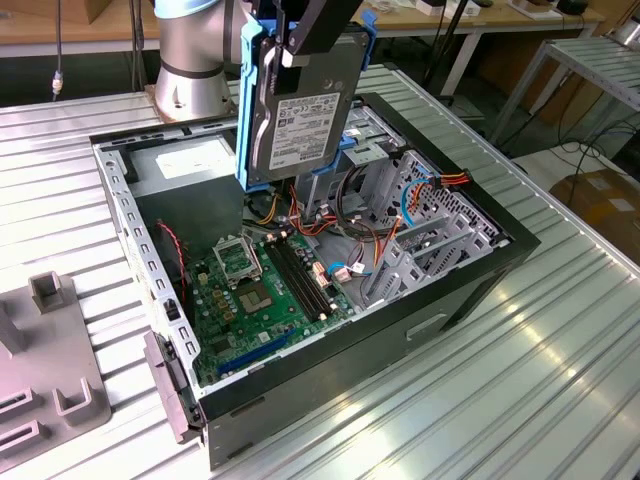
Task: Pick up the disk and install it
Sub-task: 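Insert the disk into the insertion slot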
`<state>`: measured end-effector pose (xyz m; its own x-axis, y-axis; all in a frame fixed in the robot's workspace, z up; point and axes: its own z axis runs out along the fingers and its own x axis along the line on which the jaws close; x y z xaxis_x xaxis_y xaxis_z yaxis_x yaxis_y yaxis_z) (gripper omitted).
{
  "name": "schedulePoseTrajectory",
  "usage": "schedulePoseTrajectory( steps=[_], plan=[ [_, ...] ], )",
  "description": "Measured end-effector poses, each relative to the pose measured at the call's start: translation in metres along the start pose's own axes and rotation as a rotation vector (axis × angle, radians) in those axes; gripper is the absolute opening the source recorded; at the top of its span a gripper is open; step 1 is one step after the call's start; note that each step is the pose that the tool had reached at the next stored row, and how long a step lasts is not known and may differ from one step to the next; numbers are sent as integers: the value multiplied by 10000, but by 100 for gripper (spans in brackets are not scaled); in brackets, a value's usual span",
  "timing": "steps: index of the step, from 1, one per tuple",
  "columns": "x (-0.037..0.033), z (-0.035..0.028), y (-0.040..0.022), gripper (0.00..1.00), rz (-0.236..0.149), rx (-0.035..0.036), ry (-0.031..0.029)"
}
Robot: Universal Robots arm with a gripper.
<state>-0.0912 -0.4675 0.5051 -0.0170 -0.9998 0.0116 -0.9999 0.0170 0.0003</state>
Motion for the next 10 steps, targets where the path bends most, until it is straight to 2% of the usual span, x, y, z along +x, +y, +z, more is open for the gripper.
schedulePoseTrajectory(
  steps=[6, 10],
  plan=[
    [94, 3, -9, 37, 1, 0, -1],
    [99, 12, -150, 37, 6, 0, 0]
  ],
)
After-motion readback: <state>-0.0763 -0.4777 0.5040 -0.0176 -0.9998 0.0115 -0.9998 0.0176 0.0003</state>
